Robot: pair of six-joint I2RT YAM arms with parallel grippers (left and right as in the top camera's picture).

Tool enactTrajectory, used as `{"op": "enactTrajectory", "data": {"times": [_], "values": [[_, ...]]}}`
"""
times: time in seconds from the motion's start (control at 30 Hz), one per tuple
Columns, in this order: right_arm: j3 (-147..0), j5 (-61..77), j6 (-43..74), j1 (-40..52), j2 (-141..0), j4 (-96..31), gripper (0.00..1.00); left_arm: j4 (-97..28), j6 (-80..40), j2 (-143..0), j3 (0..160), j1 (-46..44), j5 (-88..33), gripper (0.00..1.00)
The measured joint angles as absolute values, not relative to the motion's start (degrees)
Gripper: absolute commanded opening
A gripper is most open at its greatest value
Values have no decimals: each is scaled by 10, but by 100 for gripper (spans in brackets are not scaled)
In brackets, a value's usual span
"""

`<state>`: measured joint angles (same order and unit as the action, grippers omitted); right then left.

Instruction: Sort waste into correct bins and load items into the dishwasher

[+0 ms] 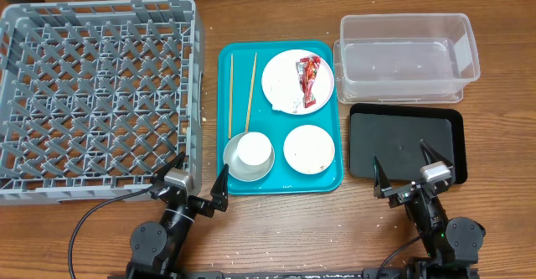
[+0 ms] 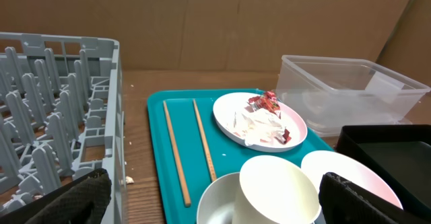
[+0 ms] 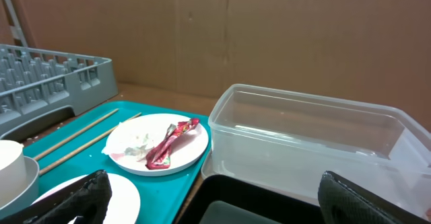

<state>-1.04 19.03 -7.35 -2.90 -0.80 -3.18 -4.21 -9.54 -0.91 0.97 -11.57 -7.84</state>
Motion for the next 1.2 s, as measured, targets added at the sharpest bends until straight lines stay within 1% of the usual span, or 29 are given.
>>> {"op": "enactTrajectory", "data": {"times": [0.23,0.37,0.47,0.57,0.67,0.77,0.83,0.9,0.93,1.2], "values": [[-10,187,-75,-29,-8,-32,100,-42,-95,-9,10,-116,-58,100],[-10,217,-59,-29,-8,-29,100,-39,-109,-9,10,-116,-62,100],[-10,249,-33,-29,-8,-7,100,-7,-119,-9,6,-116,-71,100],[-14,275,1,-29,-8,-12,100,24,-124,-9,8,-116,-84,100],[-51,297,29,-29,-14,-46,100,6,-137,-9,26,-116,-91,100],[-138,311,43,-29,-44,-110,100,-68,-146,-20,88,-116,-93,100],[-236,318,51,-29,-100,-159,100,-136,-149,-56,172,-116,-90,100],[-314,323,55,-29,-154,-238,100,-212,-151,-103,245,-116,-89,100],[-373,327,56,-29,-212,-285,100,-255,-151,-143,292,-116,-90,100],[-702,328,61,-17,-555,-515,100,-503,-151,-464,611,-115,-110,100]]}}
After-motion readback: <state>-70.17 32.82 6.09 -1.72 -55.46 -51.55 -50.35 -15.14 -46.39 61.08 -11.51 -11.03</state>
